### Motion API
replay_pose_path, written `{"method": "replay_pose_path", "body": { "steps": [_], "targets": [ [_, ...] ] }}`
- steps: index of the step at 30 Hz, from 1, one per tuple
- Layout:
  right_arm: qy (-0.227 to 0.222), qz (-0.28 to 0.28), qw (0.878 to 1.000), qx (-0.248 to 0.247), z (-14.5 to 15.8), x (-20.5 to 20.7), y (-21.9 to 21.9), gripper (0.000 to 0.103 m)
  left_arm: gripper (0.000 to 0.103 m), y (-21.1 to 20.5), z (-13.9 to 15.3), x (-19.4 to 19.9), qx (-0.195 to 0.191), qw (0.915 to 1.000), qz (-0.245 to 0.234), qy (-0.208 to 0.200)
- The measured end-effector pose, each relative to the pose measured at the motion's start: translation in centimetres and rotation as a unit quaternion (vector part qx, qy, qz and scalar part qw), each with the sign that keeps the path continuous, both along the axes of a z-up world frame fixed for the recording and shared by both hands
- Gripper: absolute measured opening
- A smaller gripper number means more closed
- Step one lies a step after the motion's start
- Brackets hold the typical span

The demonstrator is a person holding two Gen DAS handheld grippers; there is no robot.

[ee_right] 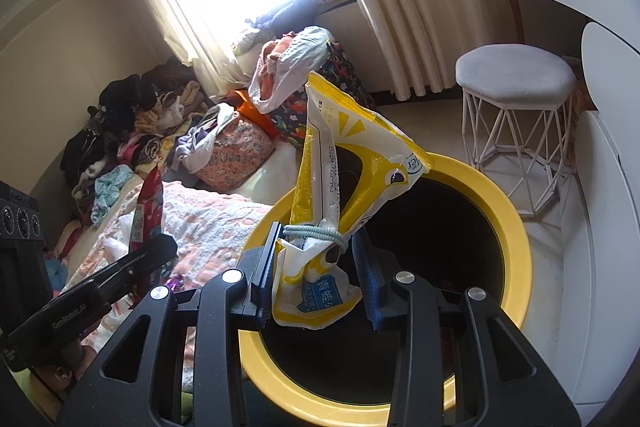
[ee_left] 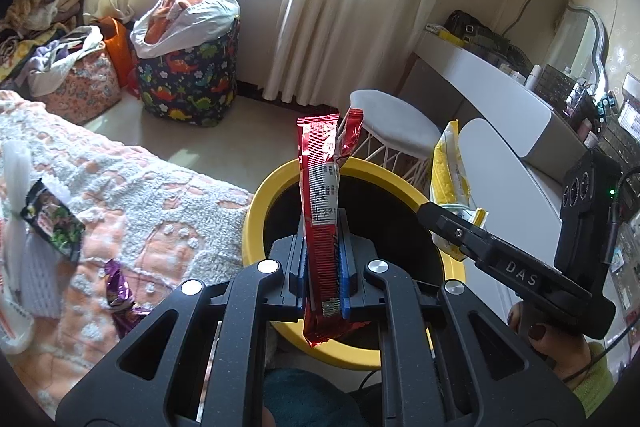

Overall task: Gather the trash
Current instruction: 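Carry the red wrapper and yellow snack bag in both tools over the bin, then open both tools to drop the wrapper and snack bag into the bin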

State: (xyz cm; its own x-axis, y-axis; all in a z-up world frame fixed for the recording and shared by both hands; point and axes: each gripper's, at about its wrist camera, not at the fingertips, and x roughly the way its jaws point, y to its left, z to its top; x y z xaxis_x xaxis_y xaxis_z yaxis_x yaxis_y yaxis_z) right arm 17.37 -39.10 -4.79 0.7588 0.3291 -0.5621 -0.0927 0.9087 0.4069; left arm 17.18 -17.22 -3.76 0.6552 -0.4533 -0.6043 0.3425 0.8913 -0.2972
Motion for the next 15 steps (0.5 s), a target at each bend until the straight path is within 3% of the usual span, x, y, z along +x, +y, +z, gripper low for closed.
{"method": "replay_pose_path", "body": {
  "steps": [12,15],
  "targets": [
    [0.037,-0.004,0.999,-0.005,-2.1,1.0,-0.3,0.034,0.007,-1.3,-2.1,3.5,0.0,0.9992,-0.014,0.036],
    [0.048,-0.007,0.999,-0.006,-2.6,1.2,-0.4,0.038,0.007,-1.7,-2.3,4.1,-0.003,0.9988,-0.022,0.043]
  ]
}}
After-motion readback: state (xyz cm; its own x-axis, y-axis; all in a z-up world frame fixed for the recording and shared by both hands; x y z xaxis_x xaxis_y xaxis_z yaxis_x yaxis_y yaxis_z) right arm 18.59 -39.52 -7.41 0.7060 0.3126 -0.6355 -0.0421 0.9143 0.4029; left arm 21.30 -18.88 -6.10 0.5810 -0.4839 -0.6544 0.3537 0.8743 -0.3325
